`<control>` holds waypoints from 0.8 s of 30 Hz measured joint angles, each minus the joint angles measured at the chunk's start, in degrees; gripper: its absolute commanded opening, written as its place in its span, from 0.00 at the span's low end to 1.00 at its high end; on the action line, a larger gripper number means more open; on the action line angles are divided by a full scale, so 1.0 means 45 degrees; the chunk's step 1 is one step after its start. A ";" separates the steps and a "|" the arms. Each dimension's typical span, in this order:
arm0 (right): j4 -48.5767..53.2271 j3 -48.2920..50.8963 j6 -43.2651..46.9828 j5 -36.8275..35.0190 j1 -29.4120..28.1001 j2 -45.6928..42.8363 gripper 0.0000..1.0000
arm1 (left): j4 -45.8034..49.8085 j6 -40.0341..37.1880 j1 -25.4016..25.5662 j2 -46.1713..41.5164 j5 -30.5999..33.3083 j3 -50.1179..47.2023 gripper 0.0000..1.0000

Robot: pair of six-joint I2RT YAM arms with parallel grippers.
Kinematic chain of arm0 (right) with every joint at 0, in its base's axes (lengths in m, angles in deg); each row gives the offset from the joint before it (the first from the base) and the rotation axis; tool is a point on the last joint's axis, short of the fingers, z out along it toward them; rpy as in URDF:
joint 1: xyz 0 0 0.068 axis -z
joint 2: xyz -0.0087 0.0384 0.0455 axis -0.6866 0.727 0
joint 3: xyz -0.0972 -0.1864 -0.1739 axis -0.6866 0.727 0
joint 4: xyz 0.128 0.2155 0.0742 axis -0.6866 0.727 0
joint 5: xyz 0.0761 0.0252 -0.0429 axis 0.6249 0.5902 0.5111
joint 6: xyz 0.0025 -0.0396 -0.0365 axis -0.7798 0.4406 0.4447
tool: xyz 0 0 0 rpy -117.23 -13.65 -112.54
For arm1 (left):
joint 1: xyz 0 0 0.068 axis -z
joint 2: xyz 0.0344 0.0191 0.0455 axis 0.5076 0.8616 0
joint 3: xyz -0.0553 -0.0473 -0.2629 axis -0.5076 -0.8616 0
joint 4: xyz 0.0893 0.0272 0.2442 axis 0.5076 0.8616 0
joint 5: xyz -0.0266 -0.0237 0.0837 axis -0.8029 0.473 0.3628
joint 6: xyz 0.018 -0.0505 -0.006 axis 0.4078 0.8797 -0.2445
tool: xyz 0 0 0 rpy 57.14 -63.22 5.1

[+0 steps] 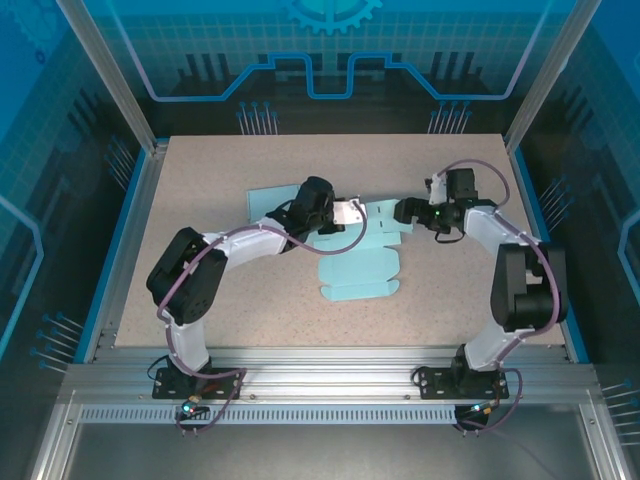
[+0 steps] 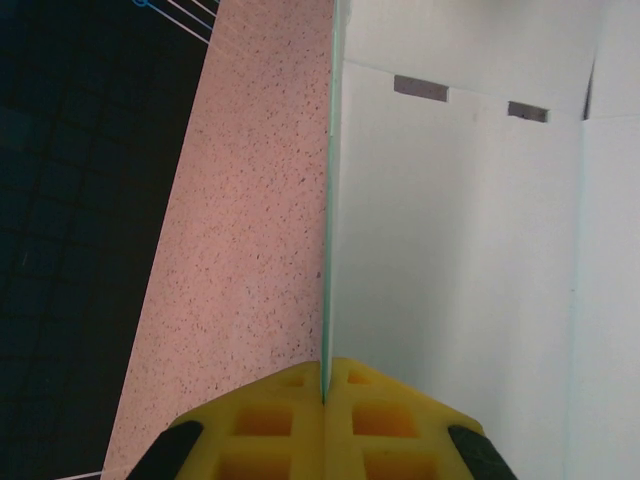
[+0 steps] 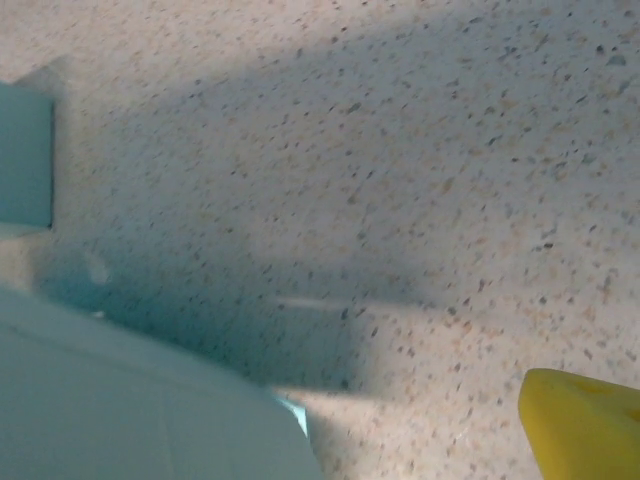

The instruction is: Fold the paper box

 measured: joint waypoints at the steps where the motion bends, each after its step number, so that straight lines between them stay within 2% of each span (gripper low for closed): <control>1: -0.0005 -0.0253 -0.0117 -0.0078 0.0000 0.0301 0.96 | -0.0321 -0.0049 0.0000 0.0000 0.0000 -0.0180 0.00; 7: 0.0029 -0.1496 -0.0593 -0.0068 -0.0010 0.1613 0.94 | -0.2234 -0.0656 0.0019 0.0005 0.0185 -0.1166 0.00; 12: 0.0107 -0.1695 -0.0806 -0.0083 -0.0010 0.1797 0.94 | -0.2832 -0.1729 0.0126 0.0102 0.0753 -0.1360 0.00; 16: 0.0495 -0.1608 -0.0879 -0.0364 -0.0005 0.1486 0.95 | -0.3327 -0.3021 0.0364 0.0554 0.1389 -0.1360 0.00; 21: 0.1161 -0.1355 -0.0986 -0.0709 -0.0005 -0.0049 0.93 | -0.3356 -0.3997 0.0549 0.0903 0.1991 -0.1350 0.00; 22: 0.1302 -0.1302 -0.1025 -0.0797 -0.0010 -0.0529 0.91 | -0.3351 -0.4090 0.0573 0.0937 0.2093 -0.1331 0.00; 24: 0.1506 -0.1200 -0.1146 -0.0918 -0.0039 -0.1501 0.78 | -0.3347 -0.4231 0.0622 0.0996 0.2239 -0.1248 0.00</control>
